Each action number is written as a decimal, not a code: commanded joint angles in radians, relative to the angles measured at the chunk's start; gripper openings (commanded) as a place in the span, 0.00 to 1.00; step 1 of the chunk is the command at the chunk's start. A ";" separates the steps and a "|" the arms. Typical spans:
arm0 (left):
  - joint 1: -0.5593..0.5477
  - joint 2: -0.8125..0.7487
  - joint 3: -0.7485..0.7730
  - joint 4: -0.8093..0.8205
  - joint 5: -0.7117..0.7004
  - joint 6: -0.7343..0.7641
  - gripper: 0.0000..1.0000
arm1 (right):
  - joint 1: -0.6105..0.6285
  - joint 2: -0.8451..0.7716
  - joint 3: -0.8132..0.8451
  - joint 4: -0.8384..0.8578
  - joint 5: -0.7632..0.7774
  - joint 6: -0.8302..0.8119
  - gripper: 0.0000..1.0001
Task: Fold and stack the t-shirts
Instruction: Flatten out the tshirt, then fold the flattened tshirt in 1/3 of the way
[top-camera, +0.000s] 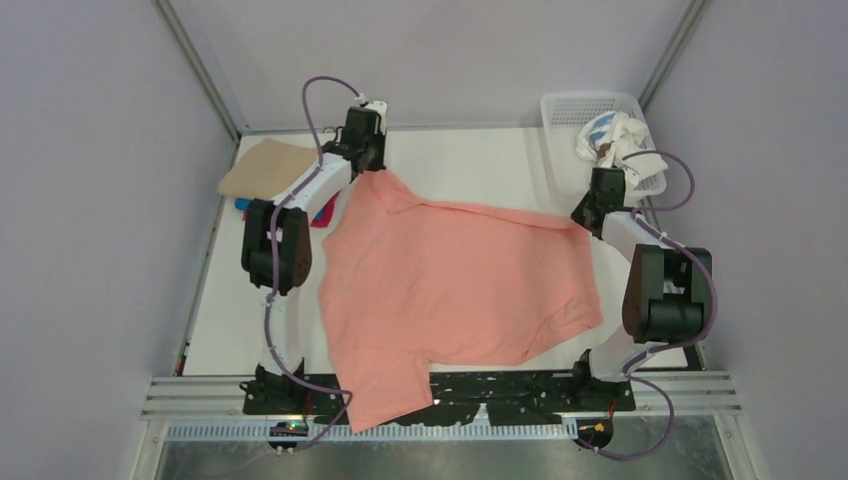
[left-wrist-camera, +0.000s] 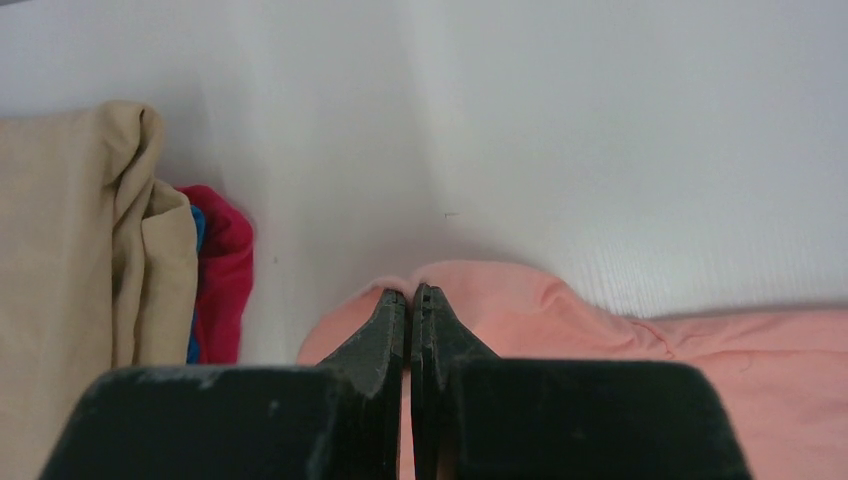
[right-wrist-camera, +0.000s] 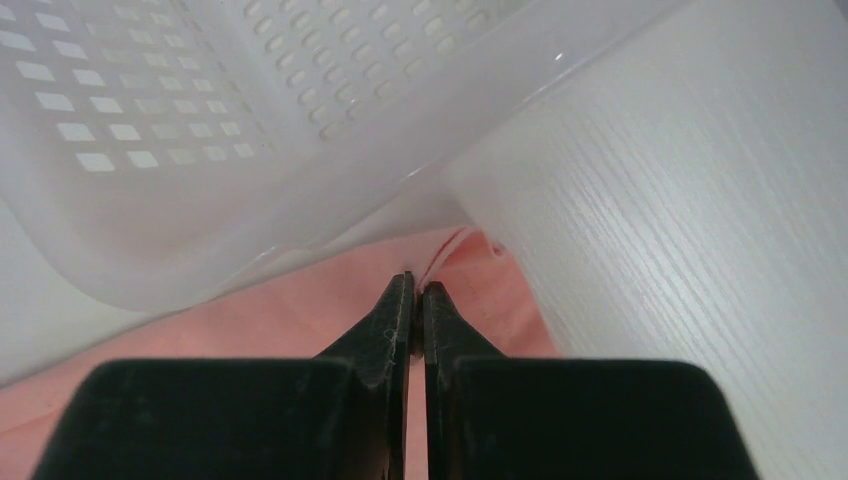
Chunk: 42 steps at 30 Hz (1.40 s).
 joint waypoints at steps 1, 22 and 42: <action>0.009 -0.033 0.058 0.027 0.001 -0.034 0.00 | -0.003 -0.019 0.074 0.072 0.052 0.015 0.06; 0.008 -0.545 -0.528 0.048 -0.048 -0.310 0.00 | -0.004 -0.004 0.180 -0.091 0.076 -0.036 0.09; -0.147 -0.891 -0.786 -0.245 -0.250 -0.599 0.00 | -0.003 -0.009 0.223 -0.176 0.048 -0.092 0.09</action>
